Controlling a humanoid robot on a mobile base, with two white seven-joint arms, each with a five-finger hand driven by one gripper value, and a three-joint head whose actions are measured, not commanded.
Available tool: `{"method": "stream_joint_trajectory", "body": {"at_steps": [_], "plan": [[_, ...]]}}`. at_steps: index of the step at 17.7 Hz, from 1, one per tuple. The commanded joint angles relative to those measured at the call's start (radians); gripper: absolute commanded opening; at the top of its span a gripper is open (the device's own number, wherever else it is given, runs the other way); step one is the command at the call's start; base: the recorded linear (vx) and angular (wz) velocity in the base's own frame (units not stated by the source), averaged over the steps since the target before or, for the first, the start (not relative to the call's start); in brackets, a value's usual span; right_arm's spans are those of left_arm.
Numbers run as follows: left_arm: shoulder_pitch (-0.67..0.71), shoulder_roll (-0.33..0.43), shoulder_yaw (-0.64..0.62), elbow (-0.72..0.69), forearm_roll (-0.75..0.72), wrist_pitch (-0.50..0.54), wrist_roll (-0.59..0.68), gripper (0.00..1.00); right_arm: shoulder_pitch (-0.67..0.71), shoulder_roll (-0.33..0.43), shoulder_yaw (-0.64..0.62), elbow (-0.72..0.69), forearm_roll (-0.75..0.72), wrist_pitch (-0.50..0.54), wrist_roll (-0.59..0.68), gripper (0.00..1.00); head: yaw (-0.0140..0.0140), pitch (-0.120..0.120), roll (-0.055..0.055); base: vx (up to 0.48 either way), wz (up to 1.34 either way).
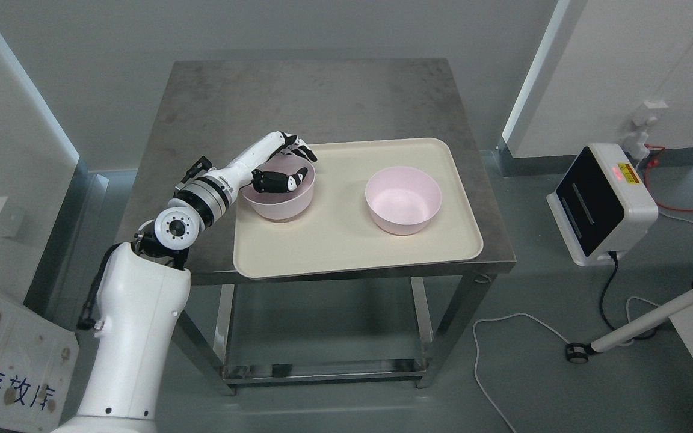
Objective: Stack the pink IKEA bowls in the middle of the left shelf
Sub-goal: 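Grip the rim of the nearer pink bowl with the left hand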
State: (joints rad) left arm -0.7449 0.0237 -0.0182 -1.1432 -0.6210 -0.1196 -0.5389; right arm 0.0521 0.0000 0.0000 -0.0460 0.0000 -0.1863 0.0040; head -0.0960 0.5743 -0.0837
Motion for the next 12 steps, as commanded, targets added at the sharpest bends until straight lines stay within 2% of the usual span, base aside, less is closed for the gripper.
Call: {"method": "stream_joint_trajectory", "body": {"at_steps": [1, 3, 12], "plan": [[-0.005, 0.012, 0.020, 0.056, -0.008, -0.029, -0.001, 0.05, 0.000, -0.017, -0.011, 0.000, 0.008, 0.001, -0.001, 1.00, 0.0000, 0.000, 0.000, 0.000, 0.00], [-0.019, 0.004, 0.043, 0.053, -0.006, -0.031, -0.003, 0.01, 0.000, -0.017, -0.009, 0.000, 0.008, 0.001, -0.001, 1.00, 0.0000, 0.000, 0.000, 0.000, 0.00], [-0.114, -0.006, 0.073, 0.039, 0.003, -0.023, -0.012, 0.00, 0.000, -0.017, -0.009, 0.000, 0.008, 0.001, -0.001, 1.00, 0.0000, 0.000, 0.000, 0.000, 0.00]]}}
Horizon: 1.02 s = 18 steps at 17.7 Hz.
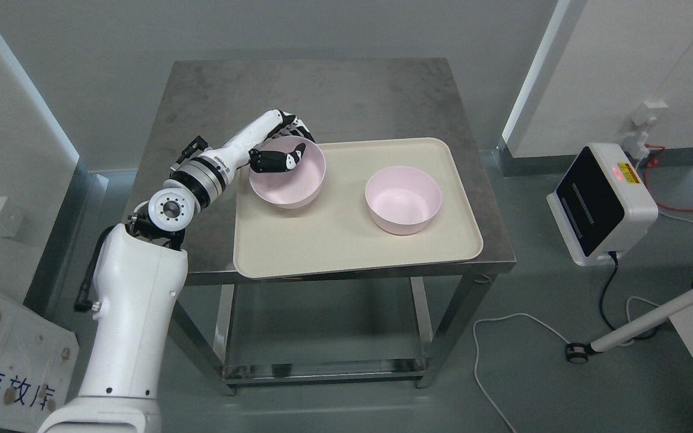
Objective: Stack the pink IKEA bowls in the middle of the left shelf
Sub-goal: 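Lift the pink bowl and lower it into the other pink bowl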
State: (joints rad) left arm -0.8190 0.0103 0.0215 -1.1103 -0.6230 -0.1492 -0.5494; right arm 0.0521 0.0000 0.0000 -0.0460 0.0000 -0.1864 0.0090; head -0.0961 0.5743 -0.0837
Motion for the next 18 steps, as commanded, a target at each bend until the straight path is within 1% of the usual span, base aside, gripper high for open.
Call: {"method": "stream_joint_trajectory", "body": {"at_steps": [1, 3, 4, 7, 10, 12, 14, 18], "plan": [[-0.051, 0.007, 0.034, -0.005, 0.006, 0.013, -0.004, 0.00, 0.000, -0.017, -0.009, 0.000, 0.008, 0.001, -0.004, 1.00, 0.0000, 0.000, 0.000, 0.000, 0.00], [-0.087, 0.007, -0.004, -0.017, 0.029, 0.032, -0.018, 0.01, 0.000, -0.017, -0.009, 0.000, 0.008, 0.001, -0.006, 1.00, 0.0000, 0.000, 0.000, 0.000, 0.00], [-0.103, 0.007, -0.088, -0.032, 0.066, 0.051, -0.020, 0.01, 0.000, -0.017, -0.011, 0.000, 0.008, 0.001, -0.004, 1.00, 0.0000, 0.000, 0.000, 0.000, 0.00], [-0.153, 0.007, -0.366, -0.029, 0.239, 0.154, -0.020, 0.02, 0.000, -0.017, -0.011, 0.000, 0.008, 0.001, -0.006, 1.00, 0.0000, 0.000, 0.000, 0.000, 0.00], [-0.157, 0.007, -0.607, -0.002, 0.266, 0.163, -0.017, 0.02, 0.000, -0.017, -0.009, 0.000, 0.008, 0.001, -0.006, 1.00, 0.0000, 0.000, 0.000, 0.000, 0.00], [-0.160, 0.007, -0.647, 0.029, 0.266, 0.160, -0.008, 0.02, 0.000, -0.017, -0.009, 0.000, 0.008, 0.001, -0.006, 1.00, 0.0000, 0.000, 0.000, 0.000, 0.00], [-0.164, 0.007, -0.658, 0.030, 0.266, 0.160, -0.003, 0.02, 0.000, -0.017, -0.009, 0.000, 0.008, 0.001, -0.006, 1.00, 0.0000, 0.000, 0.000, 0.000, 0.00], [-0.209, 0.007, -0.660, 0.073, 0.272, 0.161, 0.045, 0.03, 0.000, -0.017, -0.009, 0.000, 0.008, 0.001, -0.006, 1.00, 0.0000, 0.000, 0.000, 0.000, 0.00]]}}
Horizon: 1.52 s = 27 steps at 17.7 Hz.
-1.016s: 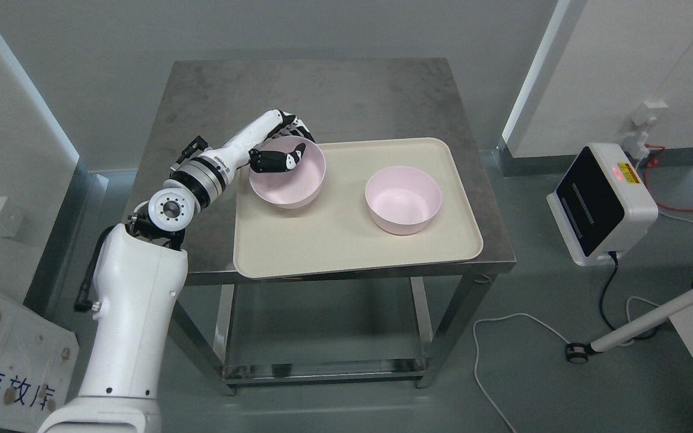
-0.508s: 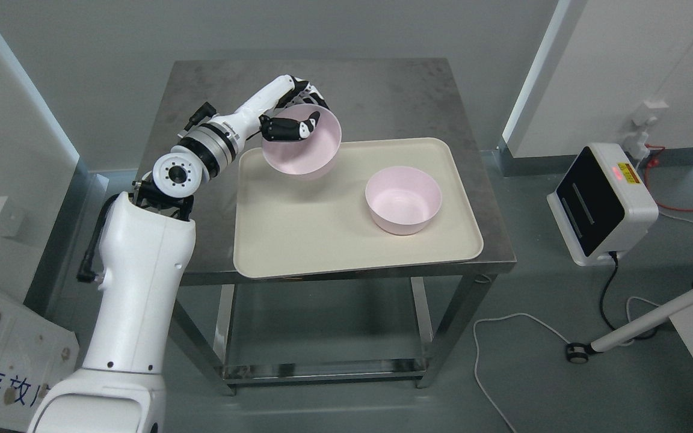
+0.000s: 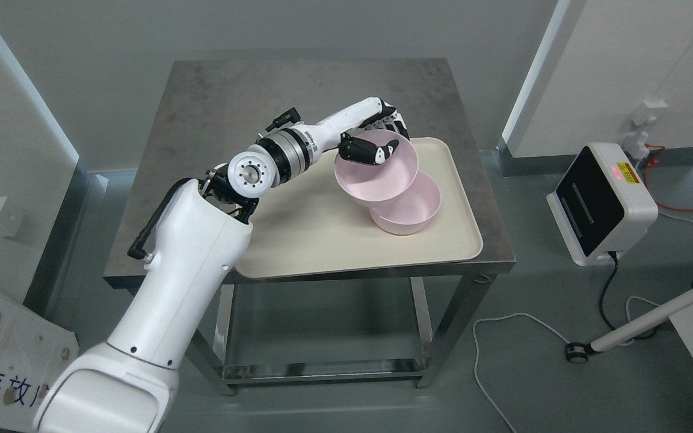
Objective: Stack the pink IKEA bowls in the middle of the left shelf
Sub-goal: 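Lift the pink bowl and lower it into the other pink bowl, then release the bowl and lift the left hand away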
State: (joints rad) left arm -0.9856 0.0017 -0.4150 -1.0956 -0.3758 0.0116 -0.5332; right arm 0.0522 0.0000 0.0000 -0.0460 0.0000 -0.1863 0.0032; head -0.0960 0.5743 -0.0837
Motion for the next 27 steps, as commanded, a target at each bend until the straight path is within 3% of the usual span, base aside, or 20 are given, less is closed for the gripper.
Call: {"method": "stream_joint_trajectory", "body": {"at_steps": [1, 7, 10, 14, 16, 18, 20, 23, 27], "plan": [[-0.048, 0.016, -0.223, 0.071, 0.023, 0.001, 0.041, 0.03, 0.000, -0.017, -0.009, 0.000, 0.008, 0.001, 0.001, 1.00, 0.0000, 0.000, 0.000, 0.000, 0.00], [-0.059, 0.016, -0.211, 0.120, 0.023, -0.004, 0.102, 0.07, 0.000, -0.017, -0.009, 0.000, 0.008, 0.001, 0.000, 1.00, 0.0000, 0.000, 0.000, 0.000, 0.00], [-0.059, 0.016, -0.202, 0.129, 0.023, -0.007, 0.125, 0.33, 0.000, -0.017, -0.011, 0.000, 0.008, 0.001, 0.000, 1.00, 0.0000, 0.000, 0.000, 0.000, 0.00], [-0.056, 0.016, -0.108, 0.126, 0.026, -0.016, 0.121, 0.45, 0.000, -0.017, -0.011, 0.000, 0.008, 0.001, 0.000, 1.00, 0.0000, 0.000, 0.000, 0.000, 0.00], [-0.048, 0.016, 0.002, 0.100, 0.049, -0.050, 0.119, 0.59, 0.000, -0.017, -0.011, 0.000, 0.008, 0.001, 0.000, 1.00, 0.0000, 0.000, 0.000, 0.000, 0.00], [-0.030, 0.016, 0.164, 0.010, 0.200, -0.067, 0.127, 0.76, 0.000, -0.017, -0.011, 0.000, 0.008, 0.001, 0.000, 1.00, 0.0000, 0.000, 0.000, 0.000, 0.00], [0.022, 0.016, 0.305, -0.157, 0.486, -0.064, 0.118, 0.78, 0.000, -0.017, -0.011, 0.000, 0.008, 0.001, 0.000, 1.00, 0.0000, 0.000, 0.000, 0.000, 0.00], [0.221, 0.016, 0.279, -0.429, 0.512, -0.055, 0.040, 0.83, 0.000, -0.017, -0.009, 0.000, 0.008, 0.001, 0.000, 1.00, 0.0000, 0.000, 0.000, 0.000, 0.00], [0.285, 0.061, 0.125, -0.500, 0.407, -0.106, -0.033, 0.83, 0.000, -0.017, -0.009, 0.000, 0.008, 0.001, 0.000, 1.00, 0.0000, 0.000, 0.000, 0.000, 0.00]]}}
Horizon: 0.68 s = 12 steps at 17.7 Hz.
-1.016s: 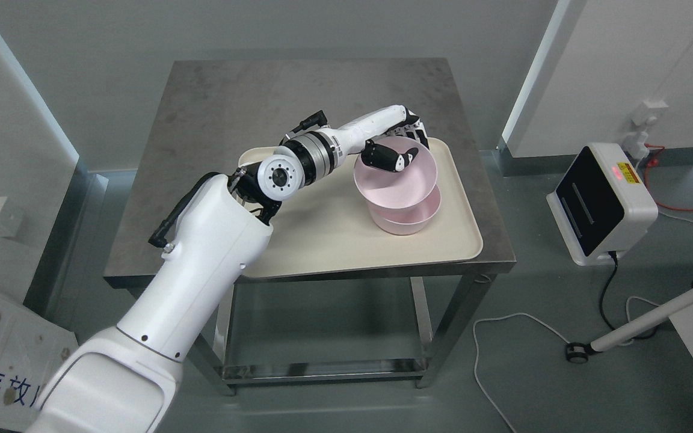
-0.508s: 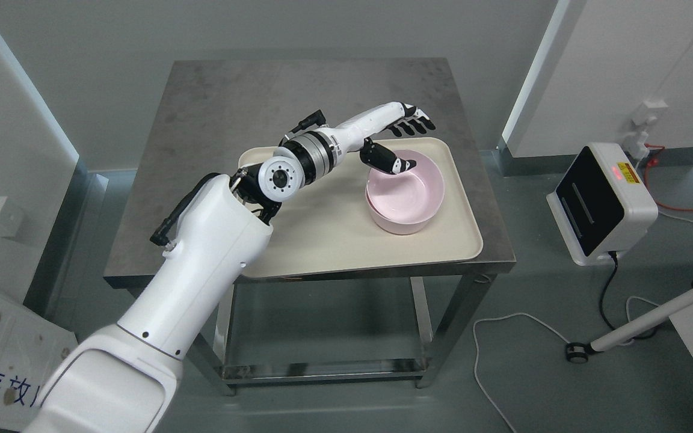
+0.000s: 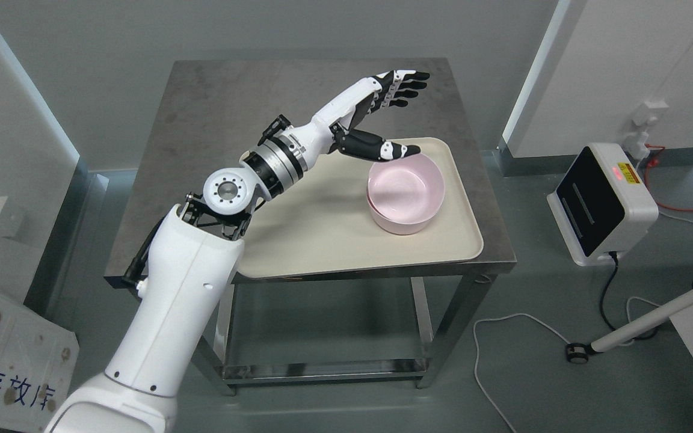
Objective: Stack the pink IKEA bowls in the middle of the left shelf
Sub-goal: 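Release the bowl and lift the left hand away, then reach the left hand to the stacked bowls and grip their rim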
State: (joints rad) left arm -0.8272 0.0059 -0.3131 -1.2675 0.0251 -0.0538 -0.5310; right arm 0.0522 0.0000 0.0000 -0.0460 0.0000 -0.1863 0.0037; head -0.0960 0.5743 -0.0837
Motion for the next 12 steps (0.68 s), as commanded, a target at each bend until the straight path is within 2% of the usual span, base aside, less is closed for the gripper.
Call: {"method": "stream_joint_trajectory", "body": {"at_steps": [1, 5, 8, 10, 12], "plan": [[0.123, 0.068, -0.018, -0.328, -0.098, -0.073, -0.041, 0.83, 0.000, -0.017, -0.011, 0.000, 0.008, 0.001, -0.001, 1.00, 0.0000, 0.000, 0.000, 0.000, 0.00], [0.100, 0.078, -0.151, -0.334, -0.463, -0.078, -0.099, 0.82, 0.000, -0.017, -0.011, 0.000, 0.008, 0.001, -0.001, 1.00, 0.0000, 0.000, 0.000, 0.000, 0.00], [0.089, 0.062, -0.234, -0.332, -0.681, -0.070, -0.156, 0.80, 0.000, -0.017, -0.009, 0.000, 0.008, 0.001, -0.001, 1.00, 0.0000, 0.000, 0.000, 0.000, 0.00], [0.085, 0.014, -0.241, -0.310, -0.804, -0.064, -0.185, 0.79, 0.000, -0.017, -0.009, 0.000, 0.008, 0.001, -0.001, 1.00, 0.0000, 0.000, 0.000, 0.000, 0.00], [0.070, 0.012, -0.213, -0.279, -0.858, -0.052, -0.216, 0.79, 0.000, -0.017, -0.009, 0.000, 0.008, 0.001, 0.001, 1.00, 0.0000, 0.000, 0.000, 0.000, 0.00]]}}
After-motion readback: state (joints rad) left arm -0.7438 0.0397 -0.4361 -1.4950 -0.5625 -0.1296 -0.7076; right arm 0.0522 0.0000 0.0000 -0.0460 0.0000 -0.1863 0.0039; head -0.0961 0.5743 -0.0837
